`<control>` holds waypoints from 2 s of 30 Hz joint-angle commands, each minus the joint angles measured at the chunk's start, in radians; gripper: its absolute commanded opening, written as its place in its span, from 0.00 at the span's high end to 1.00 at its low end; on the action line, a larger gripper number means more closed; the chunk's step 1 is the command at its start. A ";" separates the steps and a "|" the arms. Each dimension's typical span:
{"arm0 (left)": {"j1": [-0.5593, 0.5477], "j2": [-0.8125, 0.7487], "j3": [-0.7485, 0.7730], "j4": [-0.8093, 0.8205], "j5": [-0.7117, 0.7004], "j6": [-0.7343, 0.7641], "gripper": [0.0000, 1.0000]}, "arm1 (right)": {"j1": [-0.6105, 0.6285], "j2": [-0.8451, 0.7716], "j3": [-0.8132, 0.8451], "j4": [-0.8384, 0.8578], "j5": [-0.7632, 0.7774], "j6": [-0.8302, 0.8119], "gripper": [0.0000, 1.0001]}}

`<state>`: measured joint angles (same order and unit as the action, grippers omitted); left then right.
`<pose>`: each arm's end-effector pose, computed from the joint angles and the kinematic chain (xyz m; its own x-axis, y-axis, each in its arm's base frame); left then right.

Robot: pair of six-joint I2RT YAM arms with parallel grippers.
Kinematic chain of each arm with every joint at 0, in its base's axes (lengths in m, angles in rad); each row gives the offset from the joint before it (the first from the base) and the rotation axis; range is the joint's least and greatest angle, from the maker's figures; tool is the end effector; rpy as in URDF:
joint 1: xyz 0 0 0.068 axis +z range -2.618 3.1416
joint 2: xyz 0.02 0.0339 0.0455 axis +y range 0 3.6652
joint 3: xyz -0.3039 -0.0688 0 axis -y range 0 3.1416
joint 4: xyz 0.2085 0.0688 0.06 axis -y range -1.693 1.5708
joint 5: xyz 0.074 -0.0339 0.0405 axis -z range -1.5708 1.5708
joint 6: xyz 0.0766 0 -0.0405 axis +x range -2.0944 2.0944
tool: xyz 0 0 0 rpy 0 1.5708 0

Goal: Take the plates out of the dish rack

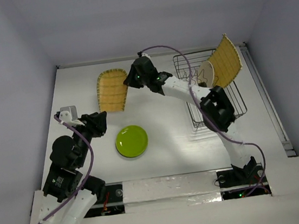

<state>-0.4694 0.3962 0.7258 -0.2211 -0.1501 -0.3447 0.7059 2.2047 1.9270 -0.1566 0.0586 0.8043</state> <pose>0.0644 -0.0198 0.3712 -0.0154 -0.3668 -0.9302 0.3288 0.8767 -0.3512 0.4241 0.3556 0.2956 -0.6595 0.3828 -0.6470 -0.1905 0.7475 0.6364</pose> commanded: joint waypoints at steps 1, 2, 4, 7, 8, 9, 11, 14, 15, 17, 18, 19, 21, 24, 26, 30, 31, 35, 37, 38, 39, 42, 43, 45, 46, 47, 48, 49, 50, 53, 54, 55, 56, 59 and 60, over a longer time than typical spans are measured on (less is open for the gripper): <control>0.005 -0.010 -0.014 0.039 -0.016 0.007 0.65 | 0.006 0.019 0.136 0.212 -0.051 0.186 1.00; 0.005 -0.011 -0.014 0.037 -0.017 0.006 0.65 | 0.016 0.062 0.148 0.212 -0.051 0.200 0.99; 0.005 -0.010 -0.014 0.034 -0.017 0.004 0.65 | 0.027 0.102 0.183 0.197 -0.052 0.226 0.98; 0.005 -0.010 -0.012 0.034 -0.016 0.006 0.65 | 0.027 0.165 0.214 0.163 -0.051 0.239 0.97; 0.005 -0.011 -0.012 0.035 -0.014 0.006 0.65 | 0.027 0.183 0.216 0.160 -0.051 0.239 0.97; 0.005 -0.011 -0.012 0.034 -0.011 0.006 0.65 | 0.027 0.191 0.216 0.138 -0.051 0.237 0.96; 0.005 -0.011 -0.012 0.035 -0.008 0.006 0.65 | 0.027 0.202 0.211 0.117 -0.065 0.231 0.93; 0.005 -0.013 -0.012 0.037 -0.005 0.006 0.65 | 0.027 0.214 0.192 0.100 -0.083 0.222 0.90; 0.005 -0.013 -0.012 0.037 -0.003 0.006 0.65 | 0.027 0.216 0.185 0.101 -0.086 0.220 0.89; 0.005 -0.014 -0.012 0.037 -0.003 0.006 0.65 | 0.027 0.213 0.170 0.101 -0.089 0.219 0.87; 0.005 -0.017 -0.014 0.037 -0.003 0.006 0.65 | 0.027 0.213 0.159 0.104 -0.092 0.219 0.86; 0.005 -0.017 -0.014 0.037 -0.002 0.006 0.65 | 0.027 0.213 0.152 0.106 -0.095 0.217 0.84; 0.005 -0.019 -0.014 0.037 -0.002 0.006 0.65 | 0.027 0.211 0.142 0.109 -0.101 0.216 0.77; 0.005 -0.020 -0.014 0.037 -0.002 0.006 0.65 | 0.027 0.207 0.127 0.104 -0.108 0.207 0.66; 0.005 -0.022 -0.014 0.037 0.000 0.006 0.65 | 0.027 0.202 0.122 0.094 -0.106 0.196 0.60; 0.005 -0.022 -0.014 0.035 0.001 0.006 0.65 | 0.027 0.184 0.127 0.049 -0.088 0.153 0.56; 0.005 -0.022 -0.014 0.034 0.001 0.007 0.65 | 0.027 0.176 0.124 0.045 -0.074 0.147 0.54; 0.005 -0.026 -0.014 0.034 0.001 0.006 0.65 | 0.027 0.103 0.060 0.046 -0.034 0.102 0.39; 0.005 -0.026 -0.014 0.037 0.003 0.007 0.65 | 0.027 0.064 0.040 0.043 -0.019 0.064 0.33; 0.005 -0.025 -0.014 0.039 0.006 0.006 0.65 | 0.027 0.031 0.035 0.035 -0.017 0.050 0.32; 0.005 -0.025 -0.014 0.039 0.007 0.006 0.65 | 0.027 0.017 0.035 0.011 -0.014 0.020 0.32; 0.005 -0.022 -0.014 0.042 0.011 0.007 0.65 | 0.027 -0.046 0.027 -0.029 0.006 -0.031 0.34; 0.005 -0.022 -0.014 0.040 0.011 0.007 0.65 | 0.027 -0.066 0.017 -0.038 0.010 -0.074 0.37; 0.005 -0.025 -0.014 0.035 0.007 0.007 0.65 | 0.027 -0.152 -0.002 -0.081 0.085 -0.159 0.76; 0.005 -0.026 -0.016 0.034 0.007 0.006 0.65 | 0.027 -0.190 -0.047 -0.089 0.145 -0.192 0.91; 0.005 -0.030 -0.016 0.032 0.009 0.006 0.65 | -0.003 -0.230 -0.077 -0.098 0.171 -0.221 1.00; 0.005 -0.033 -0.014 0.032 0.012 0.007 0.67 | -0.020 -0.320 -0.109 -0.119 0.200 -0.273 1.00; 0.005 -0.033 -0.014 0.032 0.017 0.007 0.75 | -0.038 -0.367 -0.144 -0.130 0.263 -0.302 1.00; 0.005 -0.033 -0.014 0.034 0.021 0.009 0.83 | -0.086 -0.411 -0.217 -0.142 0.294 -0.332 1.00; 0.005 -0.030 -0.014 0.040 0.029 0.010 1.00 | -0.176 -0.563 -0.324 -0.227 0.359 -0.427 1.00; 0.005 -0.028 -0.012 0.042 0.027 0.009 1.00 | -0.244 -0.594 -0.347 -0.257 0.354 -0.450 1.00; 0.005 -0.026 -0.011 0.040 0.027 0.009 1.00 | -0.276 -0.638 -0.364 -0.282 0.346 -0.486 0.99; 0.005 -0.023 -0.011 0.040 0.033 0.007 1.00 | -0.302 -0.654 -0.375 -0.306 0.383 -0.500 0.95; 0.005 -0.031 -0.012 0.046 0.044 0.010 0.91 | -0.373 -0.672 -0.411 -0.365 0.506 -0.557 0.72; 0.005 -0.037 -0.014 0.048 0.047 0.009 0.82 | -0.388 -0.669 -0.413 -0.385 0.507 -0.570 0.59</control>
<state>-0.4694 0.3733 0.7136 -0.2211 -0.1257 -0.3393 0.3241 1.5223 1.5471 -0.4229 0.4580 0.3485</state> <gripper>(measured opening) 0.133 0.334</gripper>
